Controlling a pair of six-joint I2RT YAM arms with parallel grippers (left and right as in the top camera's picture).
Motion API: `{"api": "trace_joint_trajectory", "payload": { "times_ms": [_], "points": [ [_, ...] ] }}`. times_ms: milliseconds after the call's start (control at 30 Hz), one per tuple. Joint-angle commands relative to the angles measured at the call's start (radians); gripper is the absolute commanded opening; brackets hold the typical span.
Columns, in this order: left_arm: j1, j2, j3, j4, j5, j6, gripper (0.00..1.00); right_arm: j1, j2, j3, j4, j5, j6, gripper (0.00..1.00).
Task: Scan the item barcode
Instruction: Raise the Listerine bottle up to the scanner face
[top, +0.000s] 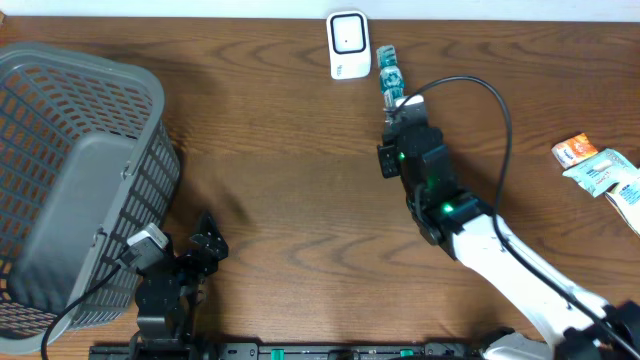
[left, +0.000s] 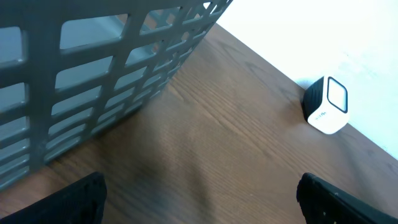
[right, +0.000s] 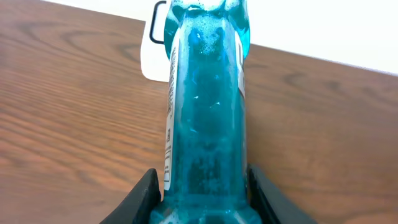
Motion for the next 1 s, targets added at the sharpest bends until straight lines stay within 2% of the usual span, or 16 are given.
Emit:
{"api": "trace_joint_trajectory", "payload": {
  "times_ms": [0, 400, 567, 767, 967],
  "points": [
    [0.003, -0.007, -0.009, -0.02, -0.012, -0.002, 0.98, 0.002, 0.079, 0.079, 0.04, 0.093, -0.161, 0.01],
    [0.003, -0.007, -0.009, -0.02, -0.013, -0.002, 0.98, -0.004, 0.531, 0.531, 0.112, 0.361, -0.548, 0.01],
    [0.003, -0.007, -0.009, -0.02, -0.012, -0.002, 0.98, 0.0, 0.706, 0.65, 0.286, 0.503, -0.736, 0.01],
    [0.003, -0.007, -0.009, -0.02, -0.013, -0.002, 0.98, 0.011, 0.879, 0.747, 0.458, 0.586, -0.908, 0.01],
    [0.003, -0.007, -0.009, -0.02, -0.013, -0.002, 0.98, 0.017, 0.972, 0.805, 0.602, 0.636, -0.958, 0.01]
  ]
}}
